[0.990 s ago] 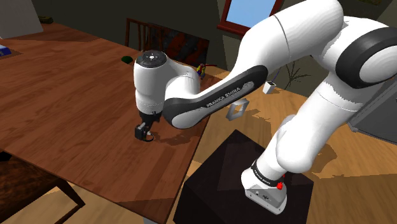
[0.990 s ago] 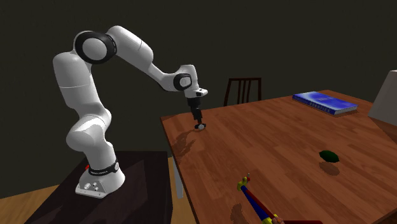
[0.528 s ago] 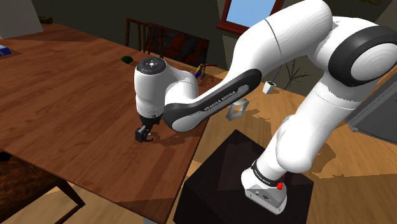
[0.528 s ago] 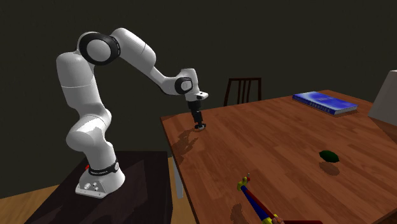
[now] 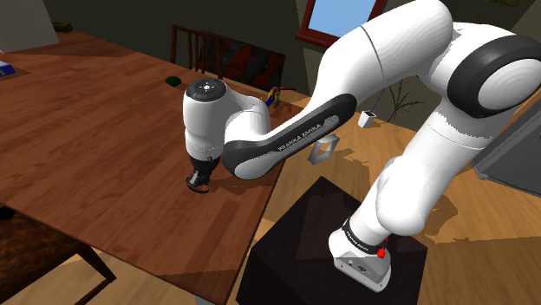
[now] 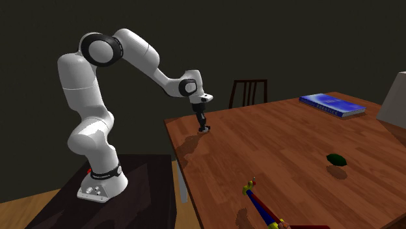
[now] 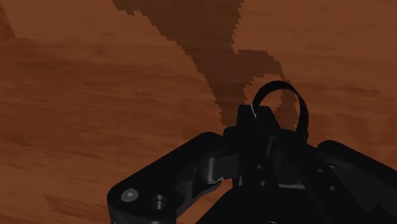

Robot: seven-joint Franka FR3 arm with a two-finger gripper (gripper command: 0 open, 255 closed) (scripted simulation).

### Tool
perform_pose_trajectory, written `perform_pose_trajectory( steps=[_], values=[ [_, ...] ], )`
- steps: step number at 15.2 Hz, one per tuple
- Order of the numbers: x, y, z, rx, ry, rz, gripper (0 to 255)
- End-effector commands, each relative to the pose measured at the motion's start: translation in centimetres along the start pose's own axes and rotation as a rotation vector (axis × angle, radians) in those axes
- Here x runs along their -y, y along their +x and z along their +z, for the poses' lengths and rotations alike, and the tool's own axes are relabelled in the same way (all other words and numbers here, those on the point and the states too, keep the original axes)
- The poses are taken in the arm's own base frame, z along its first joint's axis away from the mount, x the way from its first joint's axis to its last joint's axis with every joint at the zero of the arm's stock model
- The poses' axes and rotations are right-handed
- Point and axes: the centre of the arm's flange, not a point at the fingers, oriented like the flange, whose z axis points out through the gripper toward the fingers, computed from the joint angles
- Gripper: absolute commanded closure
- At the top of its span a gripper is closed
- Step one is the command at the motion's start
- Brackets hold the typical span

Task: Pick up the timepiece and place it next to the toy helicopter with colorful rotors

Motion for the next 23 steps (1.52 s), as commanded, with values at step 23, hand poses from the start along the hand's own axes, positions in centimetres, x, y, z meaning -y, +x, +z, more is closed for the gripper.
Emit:
perform_pose_trajectory(
  steps=[23],
  values=[
    [-1.6, 1.2, -9.3, 0.000, 0.000, 0.000, 255]
  ],
)
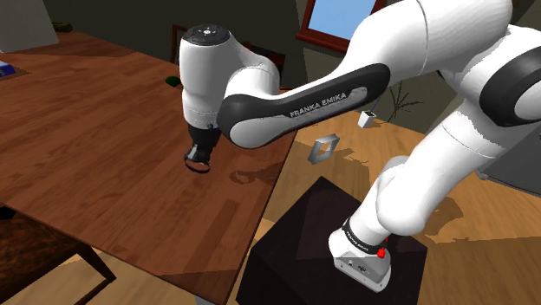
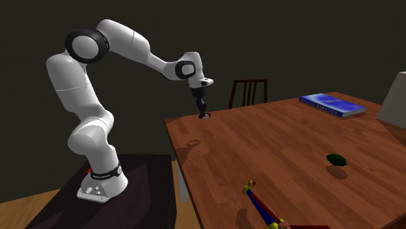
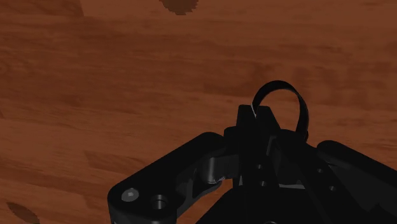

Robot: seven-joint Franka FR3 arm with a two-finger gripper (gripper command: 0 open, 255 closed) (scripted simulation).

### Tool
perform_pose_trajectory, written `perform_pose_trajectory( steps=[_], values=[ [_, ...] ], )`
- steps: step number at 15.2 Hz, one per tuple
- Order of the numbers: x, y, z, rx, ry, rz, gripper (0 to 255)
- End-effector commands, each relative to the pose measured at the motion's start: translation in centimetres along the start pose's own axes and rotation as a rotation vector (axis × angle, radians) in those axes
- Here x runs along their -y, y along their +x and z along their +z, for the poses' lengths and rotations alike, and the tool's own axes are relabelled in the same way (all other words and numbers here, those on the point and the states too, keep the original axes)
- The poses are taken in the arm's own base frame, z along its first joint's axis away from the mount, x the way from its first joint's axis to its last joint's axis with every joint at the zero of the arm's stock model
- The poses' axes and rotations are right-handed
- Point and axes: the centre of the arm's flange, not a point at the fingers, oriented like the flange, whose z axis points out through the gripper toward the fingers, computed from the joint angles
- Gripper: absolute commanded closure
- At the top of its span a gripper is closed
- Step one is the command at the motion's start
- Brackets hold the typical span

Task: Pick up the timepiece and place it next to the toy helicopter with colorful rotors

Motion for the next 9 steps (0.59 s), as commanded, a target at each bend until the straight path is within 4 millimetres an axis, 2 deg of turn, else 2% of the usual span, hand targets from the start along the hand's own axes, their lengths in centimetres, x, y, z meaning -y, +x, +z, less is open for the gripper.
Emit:
perform_pose_trajectory(
  steps=[1, 9],
  values=[
    [-0.2, 0.1, -1.0, 0.000, 0.000, 0.000, 255],
    [-0.9, 0.7, -5.1, 0.000, 0.000, 0.000, 255]
  ],
)
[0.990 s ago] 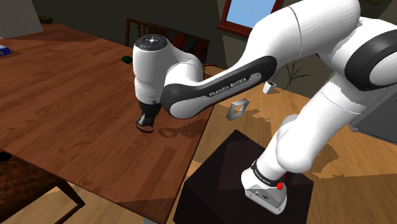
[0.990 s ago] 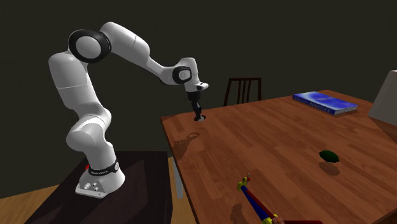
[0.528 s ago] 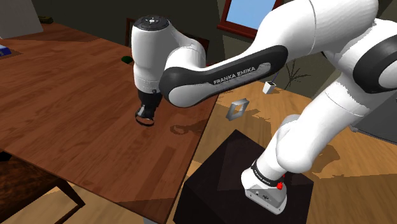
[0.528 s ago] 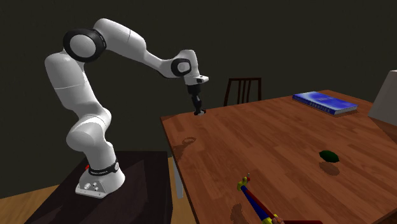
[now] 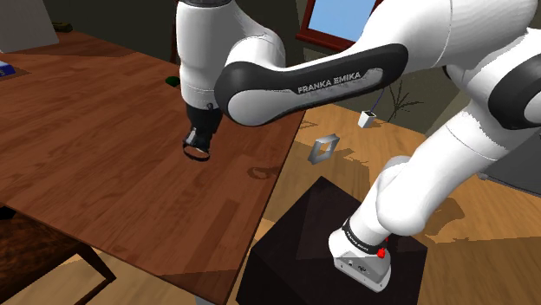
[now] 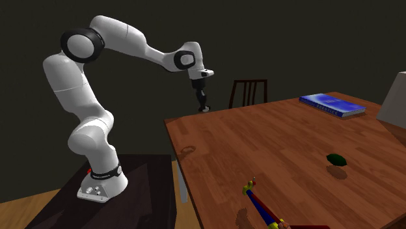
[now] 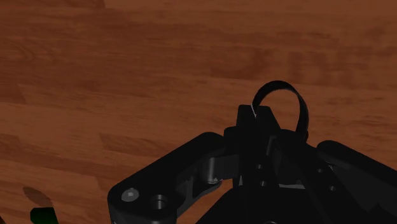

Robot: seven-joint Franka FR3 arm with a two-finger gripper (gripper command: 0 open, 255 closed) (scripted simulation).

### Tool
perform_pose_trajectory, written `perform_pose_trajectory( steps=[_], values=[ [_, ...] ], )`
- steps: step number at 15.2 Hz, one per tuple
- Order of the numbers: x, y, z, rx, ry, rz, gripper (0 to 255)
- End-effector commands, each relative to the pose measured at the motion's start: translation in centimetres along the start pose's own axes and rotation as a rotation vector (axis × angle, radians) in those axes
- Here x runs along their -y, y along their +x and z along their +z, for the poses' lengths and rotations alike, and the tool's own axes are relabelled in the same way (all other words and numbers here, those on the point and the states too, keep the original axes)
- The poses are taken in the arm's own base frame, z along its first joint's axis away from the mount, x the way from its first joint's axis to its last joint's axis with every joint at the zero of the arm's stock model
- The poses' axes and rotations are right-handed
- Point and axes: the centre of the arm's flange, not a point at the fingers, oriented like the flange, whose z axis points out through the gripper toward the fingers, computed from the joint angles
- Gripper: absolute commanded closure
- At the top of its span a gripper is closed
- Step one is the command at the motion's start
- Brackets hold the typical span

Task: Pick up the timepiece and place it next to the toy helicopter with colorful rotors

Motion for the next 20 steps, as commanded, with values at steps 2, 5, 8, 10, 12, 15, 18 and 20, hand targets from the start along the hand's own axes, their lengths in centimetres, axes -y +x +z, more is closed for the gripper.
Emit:
perform_pose_trajectory(
  steps=[2, 5, 8, 10, 12, 15, 18, 20],
  values=[
    [-0.3, 0.1, -1.6, 0.000, 0.000, 0.000, 255],
    [-0.6, 0.3, -3.2, 0.000, 0.000, 0.000, 255],
    [-3.2, -0.1, -3.1, 0.000, 0.000, 0.000, 255],
    [-5.8, -0.6, -2.7, 0.000, 0.000, 0.000, 255],
    [-8.3, -1.1, -2.3, 0.000, 0.000, 0.000, 255],
    [-12.2, -1.9, -1.7, 0.000, 0.000, 0.000, 255],
    [-16.0, -2.6, -1.2, 0.000, 0.000, 0.000, 255],
    [-18.6, -3.1, -0.8, 0.000, 0.000, 0.000, 255]
  ],
)
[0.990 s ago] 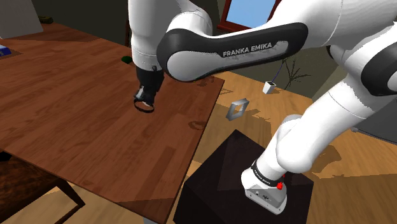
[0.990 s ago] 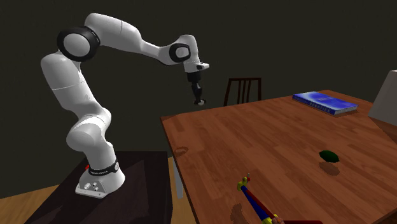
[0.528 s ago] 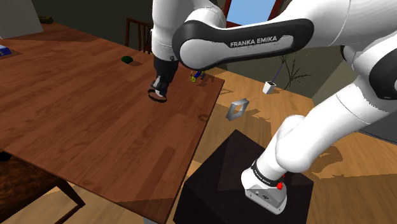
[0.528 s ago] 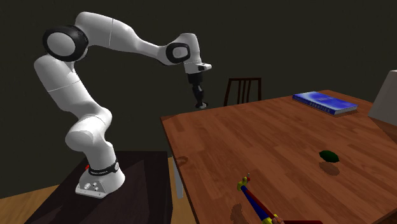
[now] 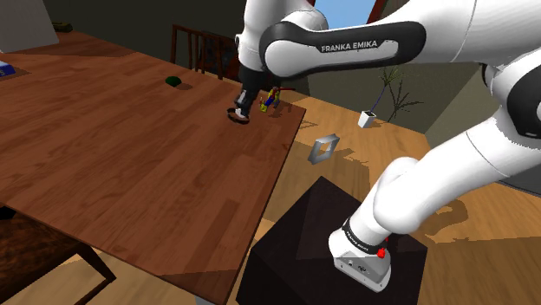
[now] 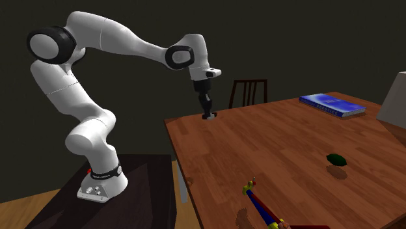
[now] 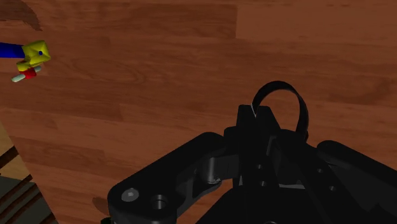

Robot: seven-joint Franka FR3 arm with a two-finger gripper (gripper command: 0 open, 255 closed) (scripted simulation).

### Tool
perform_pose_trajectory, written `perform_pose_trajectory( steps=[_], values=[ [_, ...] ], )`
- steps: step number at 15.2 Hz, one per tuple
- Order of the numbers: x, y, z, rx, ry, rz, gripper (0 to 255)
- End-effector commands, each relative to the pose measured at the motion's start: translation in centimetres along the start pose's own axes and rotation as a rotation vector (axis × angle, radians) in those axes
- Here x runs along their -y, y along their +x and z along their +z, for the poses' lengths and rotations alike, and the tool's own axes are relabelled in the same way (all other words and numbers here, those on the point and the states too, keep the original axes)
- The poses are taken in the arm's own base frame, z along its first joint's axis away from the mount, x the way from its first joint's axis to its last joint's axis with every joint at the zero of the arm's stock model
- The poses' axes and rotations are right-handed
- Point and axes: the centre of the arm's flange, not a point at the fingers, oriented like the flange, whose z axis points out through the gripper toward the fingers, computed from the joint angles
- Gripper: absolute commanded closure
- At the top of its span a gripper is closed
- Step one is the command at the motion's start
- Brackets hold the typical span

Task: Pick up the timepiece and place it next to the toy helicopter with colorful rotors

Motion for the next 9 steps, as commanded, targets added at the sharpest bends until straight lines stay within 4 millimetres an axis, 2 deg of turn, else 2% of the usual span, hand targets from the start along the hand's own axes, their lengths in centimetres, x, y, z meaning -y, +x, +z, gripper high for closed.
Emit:
perform_pose_trajectory(
  steps=[1, 9],
  values=[
    [-2.5, -0.4, 0.6, 0.000, 0.000, -0.001, 255],
    [-12.8, -2.4, 2.1, 0.000, 0.000, -0.001, 255]
  ],
)
